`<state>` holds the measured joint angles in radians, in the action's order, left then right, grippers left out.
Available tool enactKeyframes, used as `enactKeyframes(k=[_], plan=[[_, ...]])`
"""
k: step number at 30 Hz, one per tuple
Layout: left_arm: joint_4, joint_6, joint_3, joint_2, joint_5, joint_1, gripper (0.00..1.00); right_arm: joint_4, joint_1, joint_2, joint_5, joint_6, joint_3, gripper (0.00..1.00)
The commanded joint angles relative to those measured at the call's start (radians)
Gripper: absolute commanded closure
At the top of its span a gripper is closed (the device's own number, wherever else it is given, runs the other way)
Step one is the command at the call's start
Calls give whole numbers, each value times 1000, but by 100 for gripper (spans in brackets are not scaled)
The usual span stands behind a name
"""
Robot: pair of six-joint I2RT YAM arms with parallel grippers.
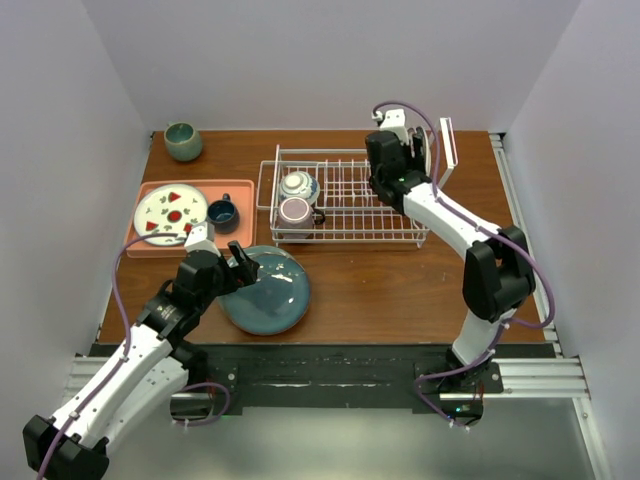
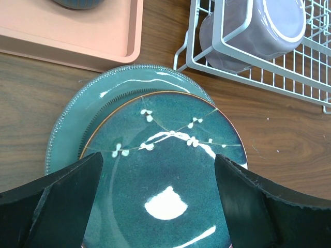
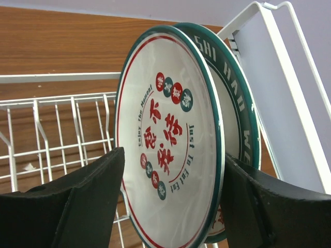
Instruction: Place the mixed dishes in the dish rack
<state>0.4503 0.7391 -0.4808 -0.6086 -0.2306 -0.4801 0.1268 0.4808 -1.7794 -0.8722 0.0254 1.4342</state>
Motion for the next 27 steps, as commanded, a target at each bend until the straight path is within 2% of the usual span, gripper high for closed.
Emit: enactKeyframes(k=[1,12,17,18,19,23,27], plan=[[-25,-14,-21,3,2,-2,5,14,-8,93,-33,-58,45,25],[-19,-12,-25,9,4,0,5,152,-7,204,44,-143,81,18],[-18,-10,-28,9,2,-2,5,229,-8,261,128,-206,104,14],[-15,-9,-28,9,2,-2,5,249,-7,287,148,-231,103,12],[-15,-9,-30,9,2,-2,5,255,-8,300,173,-240,97,3],[-12,-6,-33,9,-1,0,5,247,-8,389,370,-254,43,1],[-10,0,-33,7,-3,-2,5,249,-7,445,660,-324,-12,1]])
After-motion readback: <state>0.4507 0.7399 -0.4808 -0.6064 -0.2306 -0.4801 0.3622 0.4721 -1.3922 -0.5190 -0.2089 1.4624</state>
